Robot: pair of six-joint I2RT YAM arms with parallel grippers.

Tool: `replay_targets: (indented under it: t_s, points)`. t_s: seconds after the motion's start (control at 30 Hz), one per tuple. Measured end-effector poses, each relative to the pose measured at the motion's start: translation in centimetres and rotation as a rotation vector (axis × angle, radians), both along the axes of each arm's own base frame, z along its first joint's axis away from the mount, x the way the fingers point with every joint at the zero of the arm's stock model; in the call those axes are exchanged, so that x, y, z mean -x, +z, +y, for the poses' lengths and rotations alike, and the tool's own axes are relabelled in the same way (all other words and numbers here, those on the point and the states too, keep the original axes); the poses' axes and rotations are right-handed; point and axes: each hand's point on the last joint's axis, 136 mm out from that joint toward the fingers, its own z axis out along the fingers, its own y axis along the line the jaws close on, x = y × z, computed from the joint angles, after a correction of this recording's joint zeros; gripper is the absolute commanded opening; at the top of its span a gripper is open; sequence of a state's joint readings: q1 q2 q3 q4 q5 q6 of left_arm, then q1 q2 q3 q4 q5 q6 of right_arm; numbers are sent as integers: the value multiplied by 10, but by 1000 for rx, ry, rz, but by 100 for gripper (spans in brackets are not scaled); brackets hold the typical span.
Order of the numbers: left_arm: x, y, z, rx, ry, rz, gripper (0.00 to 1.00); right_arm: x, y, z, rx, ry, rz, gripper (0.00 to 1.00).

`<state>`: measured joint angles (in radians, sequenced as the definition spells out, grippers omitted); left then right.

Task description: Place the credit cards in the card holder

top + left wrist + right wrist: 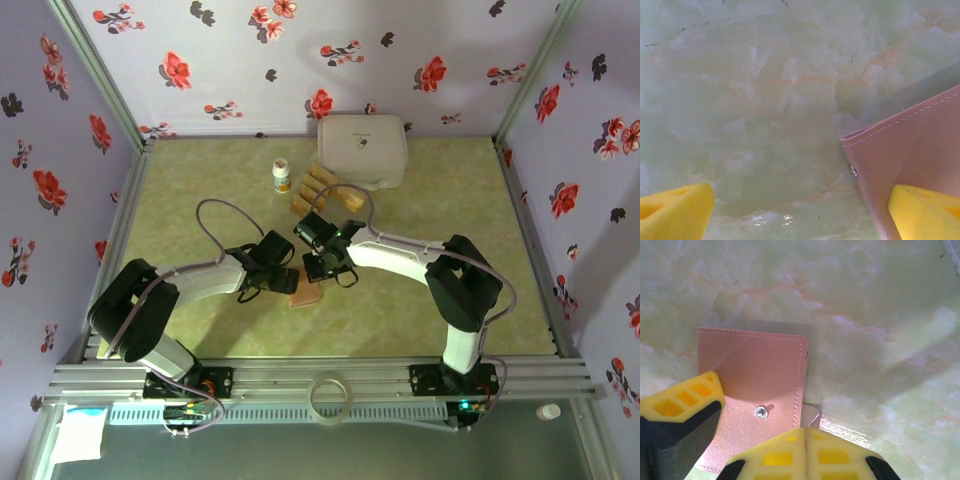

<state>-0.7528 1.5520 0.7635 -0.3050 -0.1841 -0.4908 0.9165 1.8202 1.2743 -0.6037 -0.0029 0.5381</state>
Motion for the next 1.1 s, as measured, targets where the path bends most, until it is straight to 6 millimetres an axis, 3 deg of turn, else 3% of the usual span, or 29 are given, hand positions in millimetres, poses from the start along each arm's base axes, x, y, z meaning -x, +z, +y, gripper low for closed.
replay_targets:
  t_s: [0.2, 0.47, 1.1]
  points:
    - [0, 0, 0, 1, 0, -1, 92, 0, 0, 1, -7, -4, 5, 0]
    - [0, 0, 0, 2, 0, -2, 92, 1, 4, 21, -107, -17, 36, 0]
    - [0, -1, 0, 3, 0, -3, 92, -1, -19, 32, -127, -52, 81, 0]
